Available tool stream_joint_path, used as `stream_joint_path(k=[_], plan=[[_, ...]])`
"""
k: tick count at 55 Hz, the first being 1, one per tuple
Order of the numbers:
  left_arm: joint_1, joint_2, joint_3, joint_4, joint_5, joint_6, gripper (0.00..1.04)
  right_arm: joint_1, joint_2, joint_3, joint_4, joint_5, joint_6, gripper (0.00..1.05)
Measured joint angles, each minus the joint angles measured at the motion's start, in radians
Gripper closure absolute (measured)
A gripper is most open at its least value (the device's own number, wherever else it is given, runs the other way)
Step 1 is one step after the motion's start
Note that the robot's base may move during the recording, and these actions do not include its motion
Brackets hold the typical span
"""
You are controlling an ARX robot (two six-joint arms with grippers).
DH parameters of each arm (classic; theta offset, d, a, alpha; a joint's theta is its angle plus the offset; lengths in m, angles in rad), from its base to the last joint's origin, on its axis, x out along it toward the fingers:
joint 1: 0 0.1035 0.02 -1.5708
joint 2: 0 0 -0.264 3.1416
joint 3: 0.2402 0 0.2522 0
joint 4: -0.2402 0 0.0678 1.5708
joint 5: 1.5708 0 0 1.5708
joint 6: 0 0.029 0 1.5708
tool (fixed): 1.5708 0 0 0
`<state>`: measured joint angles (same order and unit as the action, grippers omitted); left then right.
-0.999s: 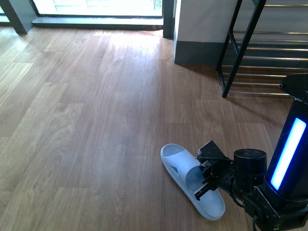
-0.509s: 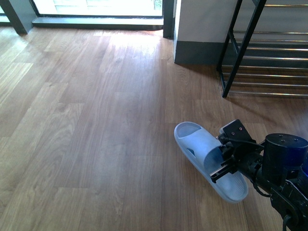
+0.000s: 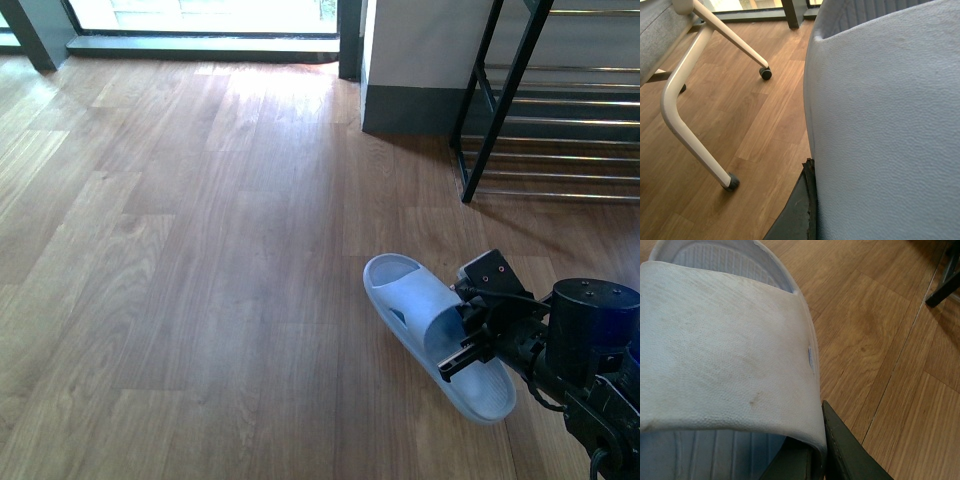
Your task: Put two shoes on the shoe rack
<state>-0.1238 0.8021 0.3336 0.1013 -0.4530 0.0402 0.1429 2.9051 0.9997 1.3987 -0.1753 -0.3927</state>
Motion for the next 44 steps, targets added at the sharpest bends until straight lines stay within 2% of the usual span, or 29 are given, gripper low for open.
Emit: stream_joint_path(k=[44], plan=[[0.0,0.0,0.0,0.0,0.0,0.0,1.03,0.0,0.0,0.0,0.0,0.0,0.0,1.03]])
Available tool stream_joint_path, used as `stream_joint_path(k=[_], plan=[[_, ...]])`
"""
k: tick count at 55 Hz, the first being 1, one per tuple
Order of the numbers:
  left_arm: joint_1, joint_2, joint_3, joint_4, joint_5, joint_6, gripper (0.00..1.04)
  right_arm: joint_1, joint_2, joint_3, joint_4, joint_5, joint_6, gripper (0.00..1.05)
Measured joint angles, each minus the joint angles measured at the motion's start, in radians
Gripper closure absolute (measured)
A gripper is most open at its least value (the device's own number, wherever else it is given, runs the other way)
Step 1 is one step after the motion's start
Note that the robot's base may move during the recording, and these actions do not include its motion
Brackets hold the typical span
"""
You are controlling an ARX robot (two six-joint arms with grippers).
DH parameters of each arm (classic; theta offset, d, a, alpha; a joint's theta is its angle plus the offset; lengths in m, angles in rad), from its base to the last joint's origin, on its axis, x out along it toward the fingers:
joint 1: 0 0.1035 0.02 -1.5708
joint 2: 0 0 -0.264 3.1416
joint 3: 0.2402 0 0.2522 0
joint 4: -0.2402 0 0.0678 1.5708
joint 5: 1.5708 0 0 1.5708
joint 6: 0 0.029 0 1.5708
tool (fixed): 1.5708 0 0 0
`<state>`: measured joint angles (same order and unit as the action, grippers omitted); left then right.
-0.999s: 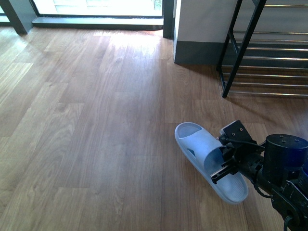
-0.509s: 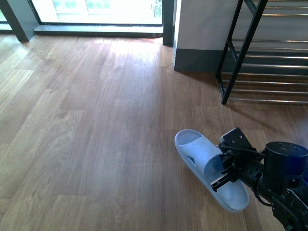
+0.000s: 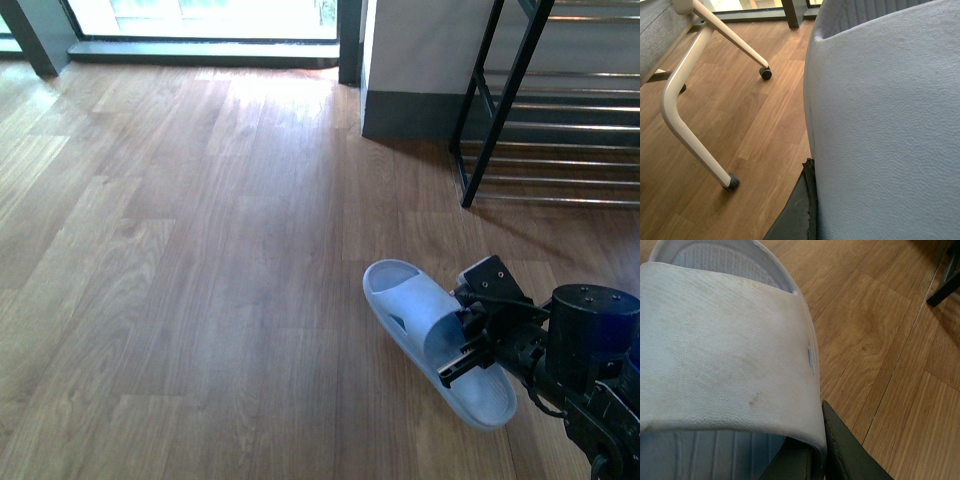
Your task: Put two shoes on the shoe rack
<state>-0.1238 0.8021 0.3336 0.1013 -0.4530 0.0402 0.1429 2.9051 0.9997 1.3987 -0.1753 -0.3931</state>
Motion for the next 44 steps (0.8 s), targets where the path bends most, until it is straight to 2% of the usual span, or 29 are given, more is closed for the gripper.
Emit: stream_joint_path(k=[22,24,25,29,33,37,41,44], plan=[[0.0,0.0,0.0,0.0,0.0,0.0,1.03,0.0,0.0,0.0,0.0,0.0,0.0,1.03],[0.0,0.0,0.0,0.0,0.0,0.0,1.03,0.004,-0.025,-0.033,-0.011,0.027,0.002,1.03],[0.0,0.0,0.0,0.0,0.0,0.0,1.03,0.01,-0.065,-0.08,-0.039,0.09,0.003,1.03],[0.0,-0.002,0.0,0.0,0.0,0.0,1.03,0.037,-0.275,-0.357,-0.102,0.22,0.0,1.03],[0.0,-0.001,0.0,0.0,0.0,0.0,1.03,0.067,-0.539,-0.626,-0.154,0.241,-0.002,1.03],[0.0,-0.001,0.0,0.0,0.0,0.0,1.03,0.097,-0.758,-0.791,-0.218,0.243,-0.011,1.03],[0.0,-0.002,0.0,0.0,-0.001,0.0,1.03,0.139,-1.024,-0.937,-0.389,0.243,-0.02,1.03],[0.0,-0.002,0.0,0.0,-0.001,0.001,1.03,0.183,-1.32,-0.999,-0.708,0.245,-0.031,1.03]])
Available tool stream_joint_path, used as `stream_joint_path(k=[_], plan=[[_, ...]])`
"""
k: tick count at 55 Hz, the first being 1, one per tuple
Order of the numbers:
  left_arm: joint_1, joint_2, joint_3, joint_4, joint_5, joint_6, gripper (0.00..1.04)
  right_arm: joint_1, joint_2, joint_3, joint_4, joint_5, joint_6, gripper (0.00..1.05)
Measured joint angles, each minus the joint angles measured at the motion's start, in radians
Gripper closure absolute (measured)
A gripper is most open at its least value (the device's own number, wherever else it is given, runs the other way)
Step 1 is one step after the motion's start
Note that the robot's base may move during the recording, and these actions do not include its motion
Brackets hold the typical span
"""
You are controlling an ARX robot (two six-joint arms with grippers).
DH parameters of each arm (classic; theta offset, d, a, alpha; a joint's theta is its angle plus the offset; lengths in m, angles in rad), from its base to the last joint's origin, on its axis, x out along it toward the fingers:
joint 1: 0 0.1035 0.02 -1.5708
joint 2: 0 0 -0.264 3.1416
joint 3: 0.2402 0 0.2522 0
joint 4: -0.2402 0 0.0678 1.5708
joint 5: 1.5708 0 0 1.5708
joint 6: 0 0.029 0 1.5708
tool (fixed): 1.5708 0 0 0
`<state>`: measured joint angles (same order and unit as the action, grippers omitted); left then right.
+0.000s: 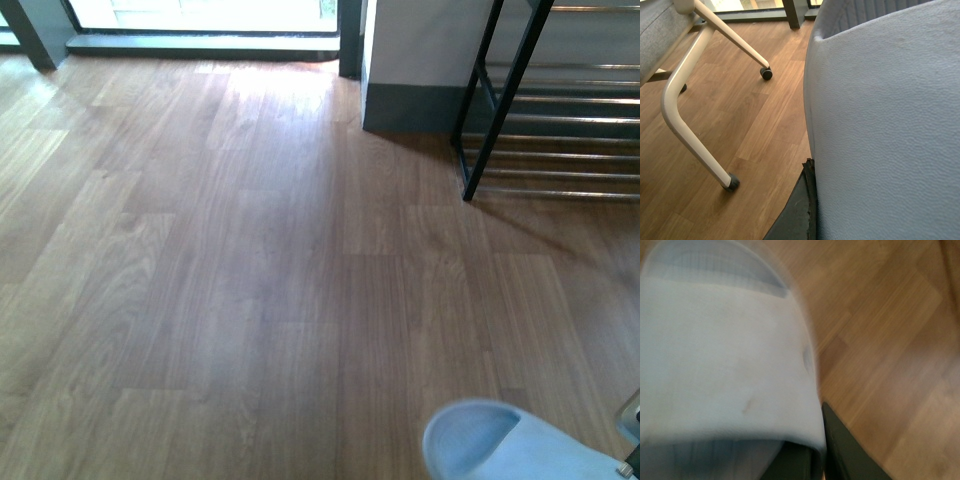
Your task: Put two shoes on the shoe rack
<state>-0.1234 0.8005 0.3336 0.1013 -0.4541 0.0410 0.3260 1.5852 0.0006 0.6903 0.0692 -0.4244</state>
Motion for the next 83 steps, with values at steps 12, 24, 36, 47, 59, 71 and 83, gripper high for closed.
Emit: stream_joint_path(k=[12,24,36,47,59,71,83], plan=[[0.0,0.001,0.0,0.0,0.001,0.0,1.03,-0.124,-1.027,0.102,-0.907,-0.161,-0.036,1.03],[0.0,0.0,0.0,0.0,0.002,0.0,1.03,-0.304,-1.389,0.176,-0.984,-0.328,-0.043,1.03],[0.0,0.0,0.0,0.0,0.002,0.0,1.03,-0.311,-1.39,0.165,-0.986,-0.332,-0.043,1.03],[0.0,0.0,0.0,0.0,0.002,0.0,1.03,-0.312,-1.39,0.165,-0.986,-0.332,-0.043,1.03],[0.0,0.0,0.0,0.0,0.001,0.0,1.03,-0.312,-1.391,0.165,-0.986,-0.332,-0.043,1.03],[0.0,0.0,0.0,0.0,-0.002,0.0,1.03,-0.312,-1.391,0.166,-0.986,-0.337,-0.043,1.03],[0.0,0.0,0.0,0.0,-0.002,0.0,1.03,-0.314,-1.391,0.166,-0.986,-0.336,-0.043,1.03]])
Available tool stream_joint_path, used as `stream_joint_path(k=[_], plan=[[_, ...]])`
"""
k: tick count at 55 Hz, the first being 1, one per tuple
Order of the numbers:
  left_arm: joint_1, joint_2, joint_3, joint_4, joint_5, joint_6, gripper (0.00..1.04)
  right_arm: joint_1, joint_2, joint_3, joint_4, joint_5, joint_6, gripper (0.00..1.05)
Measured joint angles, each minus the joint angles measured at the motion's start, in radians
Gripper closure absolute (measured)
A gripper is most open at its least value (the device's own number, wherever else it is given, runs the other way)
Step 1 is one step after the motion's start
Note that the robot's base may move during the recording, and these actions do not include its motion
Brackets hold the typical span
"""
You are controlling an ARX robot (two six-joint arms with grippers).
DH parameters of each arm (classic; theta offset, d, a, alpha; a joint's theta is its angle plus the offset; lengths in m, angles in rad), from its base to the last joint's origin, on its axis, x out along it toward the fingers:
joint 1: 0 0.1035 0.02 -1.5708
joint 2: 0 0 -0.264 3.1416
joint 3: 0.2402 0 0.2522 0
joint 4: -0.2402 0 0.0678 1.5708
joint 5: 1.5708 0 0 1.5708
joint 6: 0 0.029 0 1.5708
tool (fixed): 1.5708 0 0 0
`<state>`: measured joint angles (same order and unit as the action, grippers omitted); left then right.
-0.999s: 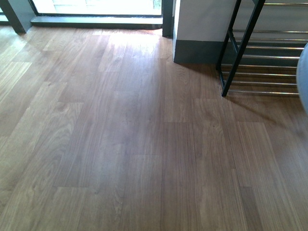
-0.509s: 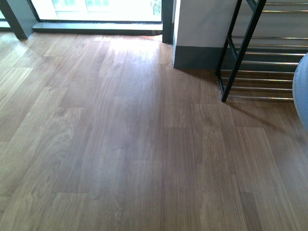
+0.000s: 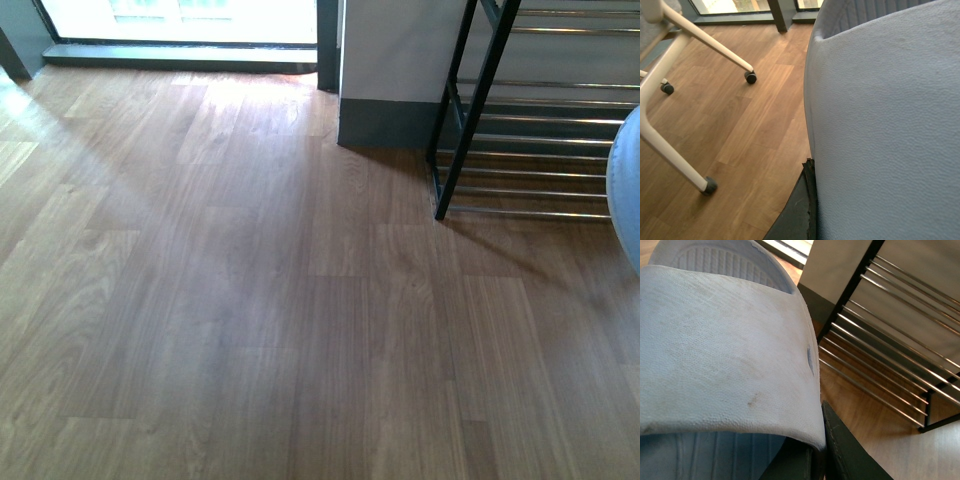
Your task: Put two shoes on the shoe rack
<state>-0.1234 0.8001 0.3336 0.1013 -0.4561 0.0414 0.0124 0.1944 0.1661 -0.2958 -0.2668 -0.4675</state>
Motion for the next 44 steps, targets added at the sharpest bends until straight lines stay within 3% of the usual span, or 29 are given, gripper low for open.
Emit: stream_joint_path(k=[44], plan=[[-0.002,0.001,0.0,0.0,0.011,0.0,1.03,0.0,0.0,-0.001,0.0,0.01,0.0,1.03]])
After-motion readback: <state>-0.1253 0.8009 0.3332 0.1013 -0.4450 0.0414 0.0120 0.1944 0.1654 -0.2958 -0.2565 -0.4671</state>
